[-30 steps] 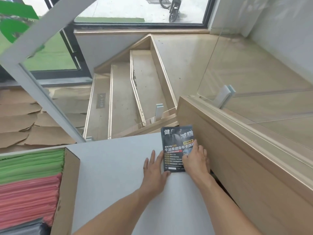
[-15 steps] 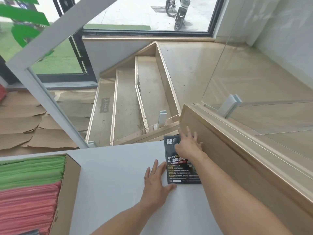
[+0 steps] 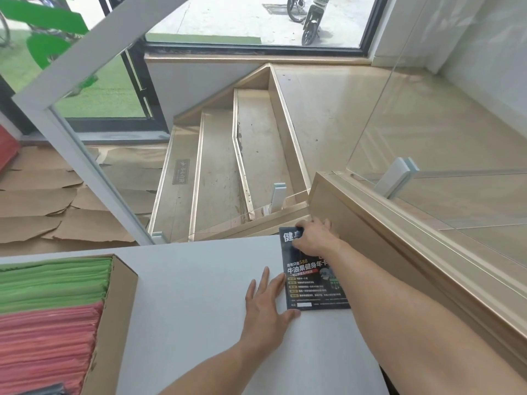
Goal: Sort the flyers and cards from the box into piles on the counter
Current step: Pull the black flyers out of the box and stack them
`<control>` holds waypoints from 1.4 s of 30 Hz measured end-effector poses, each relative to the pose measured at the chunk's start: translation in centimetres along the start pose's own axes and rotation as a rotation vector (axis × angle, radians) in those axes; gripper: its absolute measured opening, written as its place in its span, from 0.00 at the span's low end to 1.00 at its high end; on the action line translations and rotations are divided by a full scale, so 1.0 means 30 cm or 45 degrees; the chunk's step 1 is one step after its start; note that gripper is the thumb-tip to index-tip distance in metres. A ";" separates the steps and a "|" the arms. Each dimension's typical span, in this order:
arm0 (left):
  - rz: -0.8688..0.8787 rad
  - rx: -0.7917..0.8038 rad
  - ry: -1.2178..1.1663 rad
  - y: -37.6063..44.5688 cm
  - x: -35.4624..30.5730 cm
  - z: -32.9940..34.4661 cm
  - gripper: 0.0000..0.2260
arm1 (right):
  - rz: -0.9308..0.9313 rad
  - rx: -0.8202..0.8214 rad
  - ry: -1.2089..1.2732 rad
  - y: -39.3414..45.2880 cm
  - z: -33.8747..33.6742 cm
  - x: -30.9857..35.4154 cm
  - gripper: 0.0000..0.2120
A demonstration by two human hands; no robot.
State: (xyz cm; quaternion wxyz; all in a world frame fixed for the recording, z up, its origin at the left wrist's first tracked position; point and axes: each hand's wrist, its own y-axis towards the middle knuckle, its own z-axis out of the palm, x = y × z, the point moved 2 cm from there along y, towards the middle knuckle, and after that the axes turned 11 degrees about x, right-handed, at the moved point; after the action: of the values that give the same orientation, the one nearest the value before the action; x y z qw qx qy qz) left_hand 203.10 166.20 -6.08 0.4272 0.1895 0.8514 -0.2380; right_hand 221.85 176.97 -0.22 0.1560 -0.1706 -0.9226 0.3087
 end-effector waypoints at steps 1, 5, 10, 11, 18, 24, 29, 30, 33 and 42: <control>0.009 -0.009 0.000 -0.002 -0.006 -0.002 0.35 | -0.002 -0.003 -0.009 0.000 0.001 0.000 0.23; 0.009 -0.019 0.020 -0.008 -0.026 -0.005 0.33 | -0.033 -0.026 -0.038 -0.005 0.004 -0.001 0.23; -0.006 0.000 0.045 -0.007 -0.028 -0.003 0.34 | -0.049 -0.040 -0.032 -0.014 0.015 -0.008 0.24; -0.023 0.010 0.045 -0.003 -0.018 0.002 0.35 | -0.052 -0.029 -0.035 -0.019 0.017 -0.007 0.25; -0.187 0.162 -0.185 -0.022 -0.027 -0.062 0.45 | -0.347 -0.404 0.233 -0.146 -0.066 0.049 0.28; -0.147 -0.189 -0.419 -0.212 -0.095 -0.250 0.28 | -0.584 -0.420 0.377 -0.336 0.038 0.210 0.22; 0.052 -0.635 -0.471 -0.536 -0.114 -0.461 0.21 | -0.899 -0.416 0.633 -0.571 0.256 0.499 0.19; 0.083 -0.730 -0.455 -0.603 -0.105 -0.507 0.20 | -0.964 -0.411 0.655 -0.633 0.304 0.561 0.19; 0.081 -1.001 -0.357 -0.804 -0.027 -0.636 0.17 | -1.218 -0.393 0.562 -0.808 0.449 0.739 0.16; -0.397 -0.999 0.513 -1.195 0.390 -0.730 0.24 | -1.441 -0.521 -0.467 -1.001 0.692 0.965 0.22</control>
State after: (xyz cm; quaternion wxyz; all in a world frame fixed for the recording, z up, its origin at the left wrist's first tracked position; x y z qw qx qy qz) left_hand 163.70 150.80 4.49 0.2520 -0.0741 0.9614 0.0821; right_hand 181.27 155.60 7.97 0.0988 0.3735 -0.9222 0.0198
